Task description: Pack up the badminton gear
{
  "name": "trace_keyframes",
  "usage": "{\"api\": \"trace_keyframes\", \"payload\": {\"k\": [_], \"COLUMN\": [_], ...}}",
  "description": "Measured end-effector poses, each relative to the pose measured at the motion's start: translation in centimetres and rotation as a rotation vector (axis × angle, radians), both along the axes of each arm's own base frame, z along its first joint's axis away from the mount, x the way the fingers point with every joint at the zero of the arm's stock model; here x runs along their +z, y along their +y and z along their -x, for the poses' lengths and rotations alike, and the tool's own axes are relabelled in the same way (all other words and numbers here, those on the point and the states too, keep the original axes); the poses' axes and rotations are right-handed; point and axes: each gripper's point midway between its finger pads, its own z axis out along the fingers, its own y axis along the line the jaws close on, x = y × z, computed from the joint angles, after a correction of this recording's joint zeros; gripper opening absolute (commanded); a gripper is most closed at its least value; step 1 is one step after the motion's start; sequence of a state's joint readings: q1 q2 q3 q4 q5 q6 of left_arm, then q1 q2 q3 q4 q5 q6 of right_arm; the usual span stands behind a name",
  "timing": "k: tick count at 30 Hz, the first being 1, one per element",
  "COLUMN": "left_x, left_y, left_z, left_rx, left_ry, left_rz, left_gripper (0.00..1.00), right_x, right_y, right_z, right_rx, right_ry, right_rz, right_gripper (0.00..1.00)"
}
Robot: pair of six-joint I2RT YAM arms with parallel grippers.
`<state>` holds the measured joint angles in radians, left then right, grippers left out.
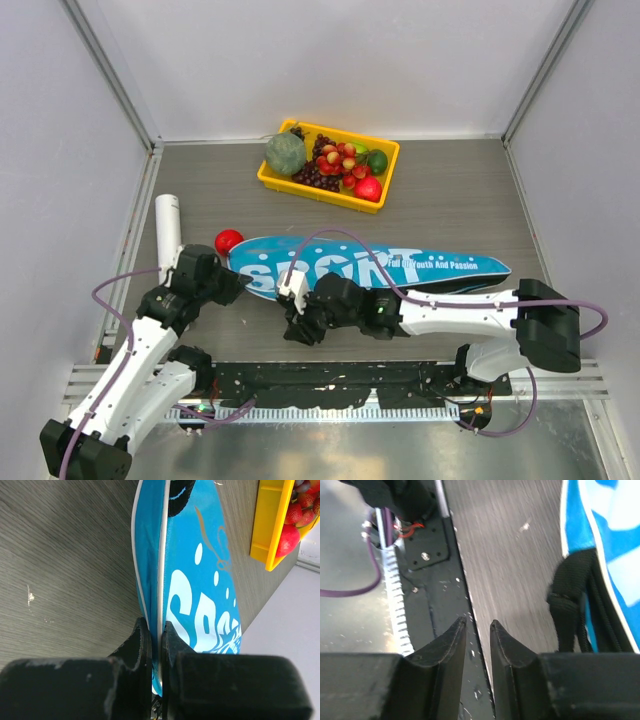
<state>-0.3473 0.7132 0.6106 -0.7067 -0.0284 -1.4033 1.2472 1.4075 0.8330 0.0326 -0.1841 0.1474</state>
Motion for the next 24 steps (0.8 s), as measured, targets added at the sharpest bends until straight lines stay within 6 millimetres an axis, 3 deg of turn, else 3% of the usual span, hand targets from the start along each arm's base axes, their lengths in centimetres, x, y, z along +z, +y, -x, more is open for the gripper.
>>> {"api": "trace_keyframes", "payload": {"k": [5, 9, 10, 14, 19, 21, 24], "left_x": [0.0, -0.1, 0.0, 0.0, -0.3, -0.4, -0.2], "left_y": [-0.1, -0.1, -0.1, -0.1, -0.1, -0.1, -0.2], "left_z": [0.0, 0.1, 0.1, 0.1, 0.4, 0.6, 0.8], "left_rx": [0.001, 0.002, 0.003, 0.014, 0.032, 0.034, 0.041], "left_ry": [0.000, 0.001, 0.000, 0.003, 0.031, 0.043, 0.054], "left_rz": [0.001, 0.000, 0.000, 0.009, 0.018, 0.019, 0.023], "left_gripper": [0.00, 0.00, 0.00, 0.00, 0.00, 0.00, 0.00], "right_x": [2.0, 2.5, 2.5, 2.2, 2.2, 1.3, -1.8], "right_y": [1.7, 2.0, 2.0, 0.4, -1.8, -2.8, -4.7], "right_z": [1.2, 0.0, -0.5, -2.1, -1.3, -0.9, -0.5], "right_rx": [0.022, -0.061, -0.096, -0.231, -0.281, -0.288, -0.297], "right_ry": [0.012, -0.004, -0.013, -0.083, -0.158, -0.177, -0.197], "right_rz": [-0.086, -0.112, -0.111, -0.090, -0.095, -0.092, -0.041], "right_gripper": [0.33, 0.39, 0.46, 0.54, 0.55, 0.55, 0.56]}}
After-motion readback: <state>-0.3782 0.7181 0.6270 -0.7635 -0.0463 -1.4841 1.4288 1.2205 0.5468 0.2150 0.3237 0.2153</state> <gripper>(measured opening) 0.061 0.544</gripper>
